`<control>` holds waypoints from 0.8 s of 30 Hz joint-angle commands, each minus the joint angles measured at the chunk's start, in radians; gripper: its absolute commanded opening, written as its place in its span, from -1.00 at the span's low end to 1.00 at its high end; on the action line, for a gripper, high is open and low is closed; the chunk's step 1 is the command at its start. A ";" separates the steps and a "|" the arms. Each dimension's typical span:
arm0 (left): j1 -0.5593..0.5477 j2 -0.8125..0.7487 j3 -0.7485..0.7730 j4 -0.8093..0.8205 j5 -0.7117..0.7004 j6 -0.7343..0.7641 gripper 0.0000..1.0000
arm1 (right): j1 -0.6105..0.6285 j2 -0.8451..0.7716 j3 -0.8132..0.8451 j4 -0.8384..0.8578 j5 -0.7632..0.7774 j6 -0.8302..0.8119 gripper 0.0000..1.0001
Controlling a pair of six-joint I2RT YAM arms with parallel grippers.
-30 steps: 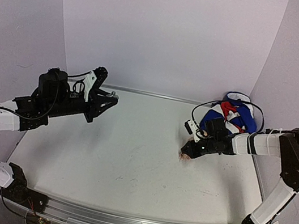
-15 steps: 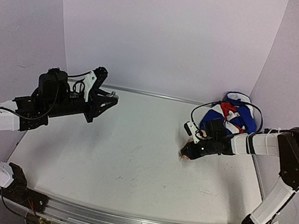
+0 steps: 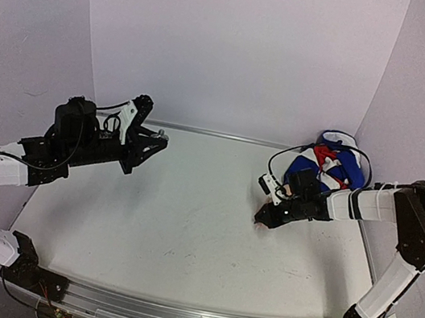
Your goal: Paint the nails
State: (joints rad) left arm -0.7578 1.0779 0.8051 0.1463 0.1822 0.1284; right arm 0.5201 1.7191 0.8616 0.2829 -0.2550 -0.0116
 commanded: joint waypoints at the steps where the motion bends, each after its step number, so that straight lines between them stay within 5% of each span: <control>1: 0.005 -0.028 0.045 0.027 0.013 -0.014 -1.00 | 0.012 0.010 0.034 -0.032 -0.031 0.003 -1.00; 24: 0.005 -0.025 0.045 0.027 0.013 -0.016 -1.00 | 0.019 -0.049 0.011 0.010 0.077 0.036 -1.00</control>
State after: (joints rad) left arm -0.7578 1.0779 0.8051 0.1463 0.1825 0.1226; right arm 0.5354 1.6848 0.8612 0.2905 -0.2127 -0.0032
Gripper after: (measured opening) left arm 0.177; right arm 0.144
